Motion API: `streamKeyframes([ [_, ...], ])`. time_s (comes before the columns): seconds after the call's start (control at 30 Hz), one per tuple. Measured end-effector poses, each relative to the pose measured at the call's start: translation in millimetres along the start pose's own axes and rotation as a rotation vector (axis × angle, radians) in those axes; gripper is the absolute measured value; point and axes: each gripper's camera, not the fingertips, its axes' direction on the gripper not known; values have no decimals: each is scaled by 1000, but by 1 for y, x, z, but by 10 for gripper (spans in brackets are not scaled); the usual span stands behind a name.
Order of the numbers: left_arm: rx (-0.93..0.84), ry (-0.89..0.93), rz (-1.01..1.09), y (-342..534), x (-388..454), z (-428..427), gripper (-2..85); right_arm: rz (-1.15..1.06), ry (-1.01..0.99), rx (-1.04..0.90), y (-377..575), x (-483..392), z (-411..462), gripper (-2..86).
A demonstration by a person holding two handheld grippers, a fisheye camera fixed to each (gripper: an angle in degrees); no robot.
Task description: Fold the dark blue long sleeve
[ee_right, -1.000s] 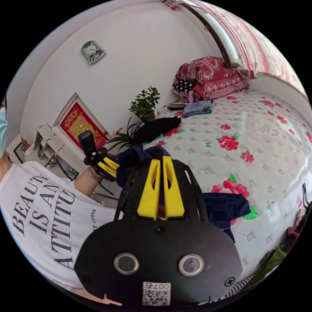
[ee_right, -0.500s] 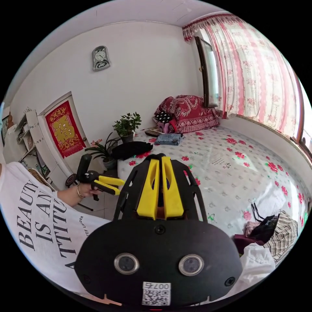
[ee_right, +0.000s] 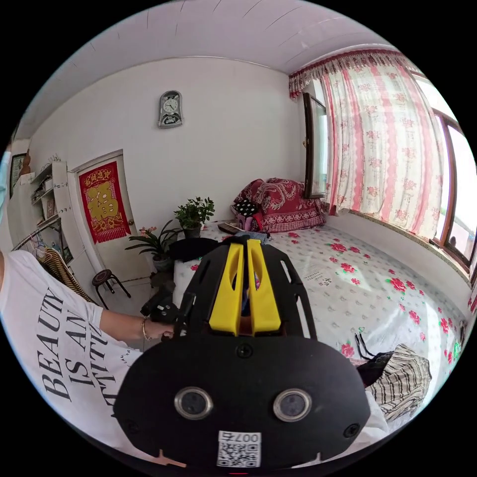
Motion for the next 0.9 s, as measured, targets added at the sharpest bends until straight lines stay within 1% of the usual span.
streamKeyframes([
  [0.1, 103, -46, -1, -1, 8, -62, 0, 5, 32, 26, -5, 19, -46, 0],
  [0.17, 183, -96, 29, -3, 23, -118, -2, 0, 30, 38, -7, 27, -72, 0],
  [0.2, 203, -115, 40, -4, 28, -132, -2, -4, 23, 58, -9, 30, -88, 0],
  [0.33, 323, -235, 100, -13, 82, -216, -3, -41, -27, 151, -15, 29, -139, 0],
  [0.4, 396, -305, 142, -13, 114, -249, -4, -86, -41, 250, -17, 21, -179, -1],
  [0.47, 505, -416, 202, -10, 158, -286, -3, -124, -49, 324, -16, 15, -208, -1],
  [0.57, 612, -521, 249, -2, 199, -314, -2, -174, -64, 411, -11, 8, -246, -1],
  [0.63, 643, -542, 262, 1, 211, -320, -1, -195, -70, 440, -4, 7, -259, -1],
  [0.73, 624, -548, 285, -1, 212, -314, 0, -186, -65, 439, 2, 13, -255, 0],
  [0.8, 592, -541, 303, -7, 202, -304, 0, -160, -27, 410, 5, 25, -235, 0],
  [0.9, 534, -500, 297, -33, 158, -281, 2, -108, -15, 352, -3, 55, -192, 2],
])
